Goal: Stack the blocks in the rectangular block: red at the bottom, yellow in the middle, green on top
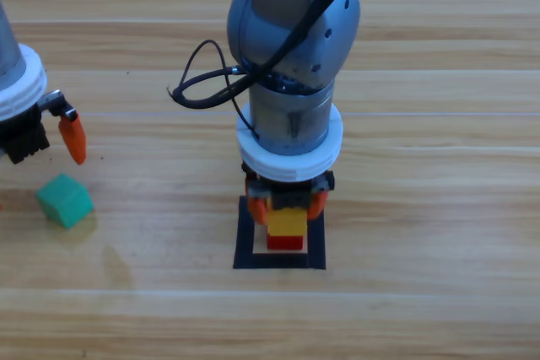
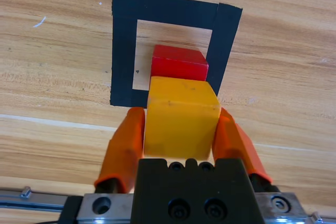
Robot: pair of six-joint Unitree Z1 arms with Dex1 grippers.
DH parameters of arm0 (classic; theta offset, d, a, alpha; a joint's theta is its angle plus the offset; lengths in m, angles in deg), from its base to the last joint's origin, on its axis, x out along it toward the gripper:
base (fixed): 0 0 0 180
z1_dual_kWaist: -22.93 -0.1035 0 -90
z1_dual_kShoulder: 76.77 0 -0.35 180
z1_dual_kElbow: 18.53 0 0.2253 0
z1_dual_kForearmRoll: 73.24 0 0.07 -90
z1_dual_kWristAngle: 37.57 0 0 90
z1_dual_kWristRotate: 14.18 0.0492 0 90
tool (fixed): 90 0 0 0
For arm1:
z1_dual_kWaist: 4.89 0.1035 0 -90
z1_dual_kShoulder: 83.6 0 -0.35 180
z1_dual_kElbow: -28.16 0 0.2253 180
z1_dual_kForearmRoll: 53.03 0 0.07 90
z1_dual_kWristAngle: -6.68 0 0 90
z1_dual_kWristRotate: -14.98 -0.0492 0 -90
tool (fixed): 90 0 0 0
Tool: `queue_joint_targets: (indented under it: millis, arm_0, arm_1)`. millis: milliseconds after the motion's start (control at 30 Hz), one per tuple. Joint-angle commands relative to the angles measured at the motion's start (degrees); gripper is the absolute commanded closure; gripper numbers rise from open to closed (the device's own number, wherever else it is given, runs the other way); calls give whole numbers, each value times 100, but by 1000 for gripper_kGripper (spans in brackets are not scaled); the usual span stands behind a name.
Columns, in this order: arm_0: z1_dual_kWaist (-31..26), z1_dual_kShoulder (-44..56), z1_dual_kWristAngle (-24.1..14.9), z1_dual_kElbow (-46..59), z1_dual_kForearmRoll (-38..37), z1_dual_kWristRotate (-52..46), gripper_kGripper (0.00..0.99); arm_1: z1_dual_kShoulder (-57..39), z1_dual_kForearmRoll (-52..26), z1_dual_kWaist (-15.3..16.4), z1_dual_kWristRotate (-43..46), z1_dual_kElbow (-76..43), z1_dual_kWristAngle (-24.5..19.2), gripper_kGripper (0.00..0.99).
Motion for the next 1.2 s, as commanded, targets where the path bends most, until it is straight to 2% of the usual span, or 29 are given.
queue_joint_targets:
  millis: [33, 167, 267, 400, 467, 533, 633, 667, 800, 867, 933, 1200]
  arm_0:
    - [-162, 118, 85, 109, -113, 110, 5]
    - [-162, 136, 93, 232, -227, 110, 5]
    - [-162, 153, 93, 373, -429, 83, 5]
    - [-162, 153, 93, 619, -790, 13, 5]
    - [-162, 162, 93, 777, -983, -66, 4]
    - [-162, 162, 93, 900, -1203, -101, 5]
    - [-162, 127, 120, 1058, -1484, -181, 5]
    - [-162, 109, 120, 1076, -1519, -216, 5]
    - [-162, -49, 111, 1111, -1765, -295, 5]
    - [-153, -216, 85, 1067, -1853, -330, 5]
    - [-144, -312, 41, 1067, -1915, -374, 5]
    - [-135, -602, -241, 997, -1941, -558, 19]
  arm_1:
    - [507, 116, 154, 5, 188, -190, 0]
    - [323, 169, 145, 67, 276, -296, 0]
    - [-301, 204, 145, 313, 258, -542, 0]
    - [-1303, -15, 189, 1148, 258, -691, 0]
    - [-1839, -376, 189, 1570, -102, -691, 0]
    - [-2525, -1378, 127, 2088, -1280, -489, 1]
    - [-4151, -4674, -558, 3099, -4699, 970, 4]
    - [-4564, -5509, -681, 3398, -5534, 1111, 14]
    - [-5285, -5465, -954, 4101, -6492, 953, 21]
    - [-5460, -4876, -1165, 4910, -6360, 935, 21]
    - [-5513, -4454, -1349, 5086, -6175, 961, 19]
    - [-5548, -4322, -1385, 5217, -6386, 1181, 19]
